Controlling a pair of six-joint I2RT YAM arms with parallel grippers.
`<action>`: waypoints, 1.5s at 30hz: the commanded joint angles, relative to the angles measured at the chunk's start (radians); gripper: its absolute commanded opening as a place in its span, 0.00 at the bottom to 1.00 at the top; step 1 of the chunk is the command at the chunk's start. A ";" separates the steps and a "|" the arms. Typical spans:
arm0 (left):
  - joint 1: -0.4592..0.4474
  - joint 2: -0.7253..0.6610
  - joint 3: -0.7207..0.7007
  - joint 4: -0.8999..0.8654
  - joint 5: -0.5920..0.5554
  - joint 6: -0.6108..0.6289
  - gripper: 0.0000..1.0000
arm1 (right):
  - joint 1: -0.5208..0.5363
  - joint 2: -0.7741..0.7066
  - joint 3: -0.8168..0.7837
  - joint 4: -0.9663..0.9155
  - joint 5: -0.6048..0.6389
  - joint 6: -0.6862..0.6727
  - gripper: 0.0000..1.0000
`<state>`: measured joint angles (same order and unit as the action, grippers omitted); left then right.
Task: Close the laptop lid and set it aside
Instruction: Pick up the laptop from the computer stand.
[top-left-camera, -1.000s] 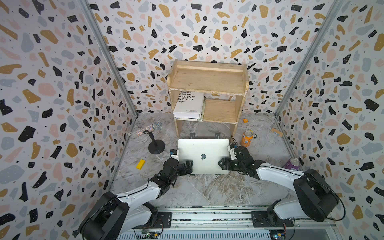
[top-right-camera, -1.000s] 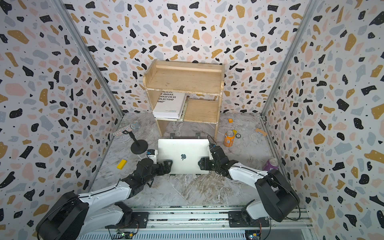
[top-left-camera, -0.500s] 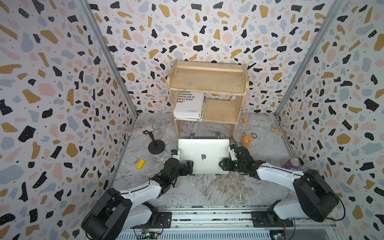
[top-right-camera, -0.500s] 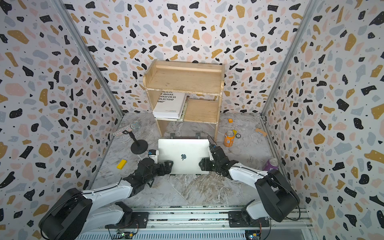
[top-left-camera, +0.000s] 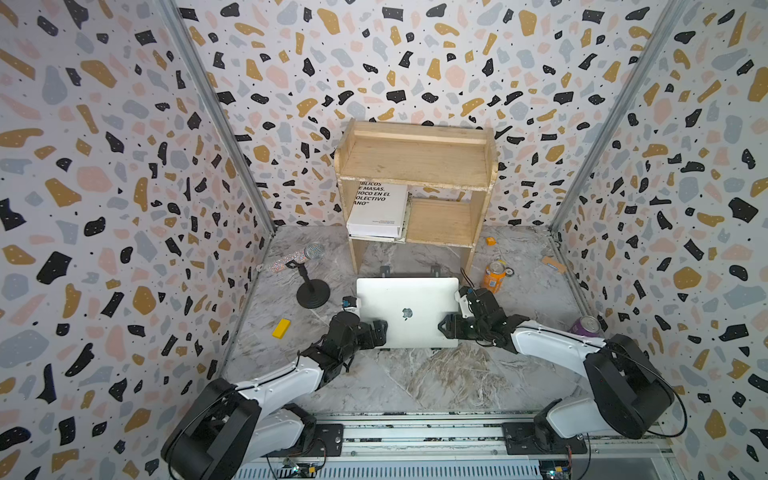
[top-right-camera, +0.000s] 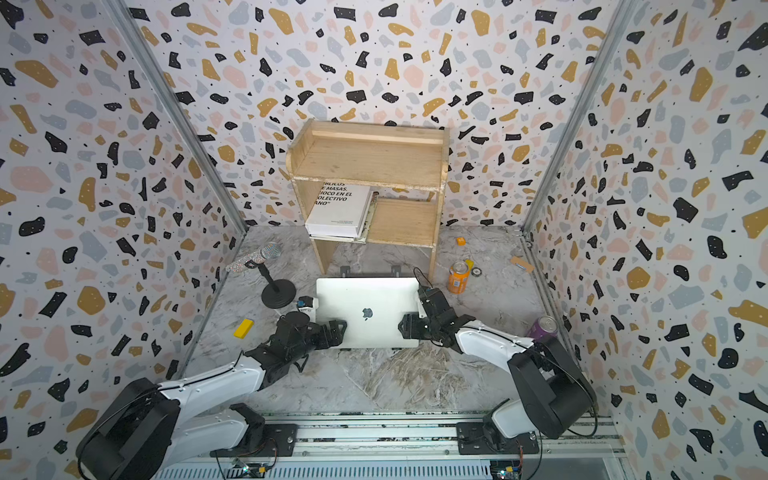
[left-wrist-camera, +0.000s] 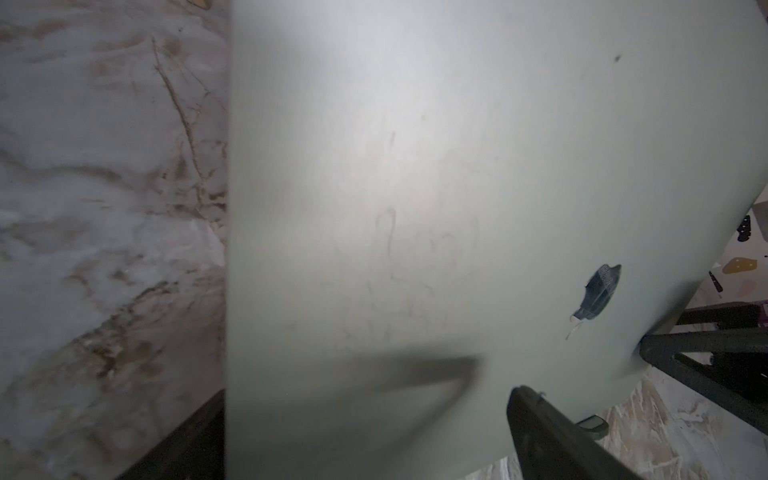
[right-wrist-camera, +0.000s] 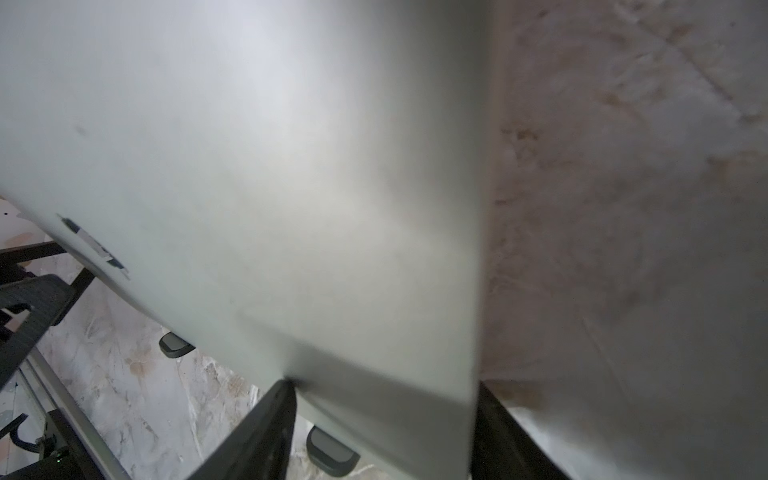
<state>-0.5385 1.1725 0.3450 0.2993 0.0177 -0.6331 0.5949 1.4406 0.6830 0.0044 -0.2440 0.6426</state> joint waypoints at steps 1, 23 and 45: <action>-0.021 -0.036 0.081 0.131 0.126 -0.015 0.99 | 0.019 -0.024 0.084 0.090 -0.099 0.006 0.65; -0.041 -0.028 0.171 0.088 0.106 0.017 1.00 | 0.020 -0.042 0.156 0.057 -0.093 -0.028 0.65; -0.060 -0.210 0.150 -0.013 0.087 -0.017 0.94 | 0.020 -0.213 0.079 0.056 -0.153 0.038 0.54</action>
<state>-0.5514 0.9936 0.4419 0.1207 -0.0364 -0.6312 0.5842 1.2793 0.7483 -0.0784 -0.2317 0.6586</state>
